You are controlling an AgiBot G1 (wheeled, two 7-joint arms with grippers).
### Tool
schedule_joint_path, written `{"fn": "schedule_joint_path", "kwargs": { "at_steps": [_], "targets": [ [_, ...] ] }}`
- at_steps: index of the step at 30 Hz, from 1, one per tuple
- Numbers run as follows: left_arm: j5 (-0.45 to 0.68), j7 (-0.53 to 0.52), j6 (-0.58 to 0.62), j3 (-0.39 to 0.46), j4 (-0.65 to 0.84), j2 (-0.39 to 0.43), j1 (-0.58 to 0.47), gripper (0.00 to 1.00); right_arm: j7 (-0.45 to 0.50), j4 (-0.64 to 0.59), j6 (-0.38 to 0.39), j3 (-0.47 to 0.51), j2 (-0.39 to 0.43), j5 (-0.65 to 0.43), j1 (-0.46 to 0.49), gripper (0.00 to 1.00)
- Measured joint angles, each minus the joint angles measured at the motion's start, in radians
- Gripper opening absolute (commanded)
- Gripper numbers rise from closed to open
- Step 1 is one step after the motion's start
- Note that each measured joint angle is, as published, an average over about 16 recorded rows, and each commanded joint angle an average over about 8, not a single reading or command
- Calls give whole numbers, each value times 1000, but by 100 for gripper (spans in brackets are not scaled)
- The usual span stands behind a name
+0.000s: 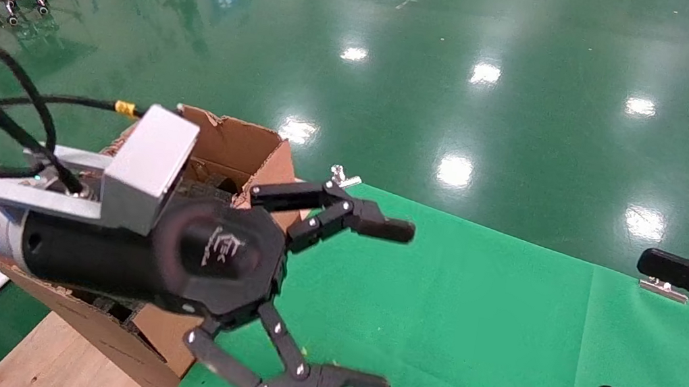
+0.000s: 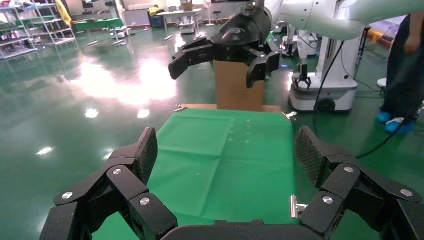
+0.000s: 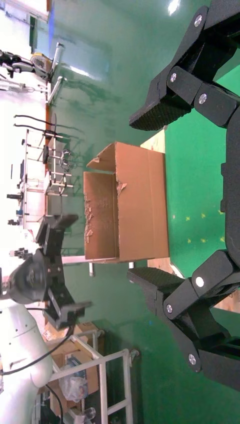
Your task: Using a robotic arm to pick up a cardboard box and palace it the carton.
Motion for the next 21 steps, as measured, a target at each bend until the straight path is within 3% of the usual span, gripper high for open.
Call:
{"fn": "schedule_joint_path", "kwargs": {
  "at_steps": [21],
  "targets": [
    [-2,4,-1,-2,-4,-1,3,100,0,0,0,0,0,0,0,100]
  ]
}}
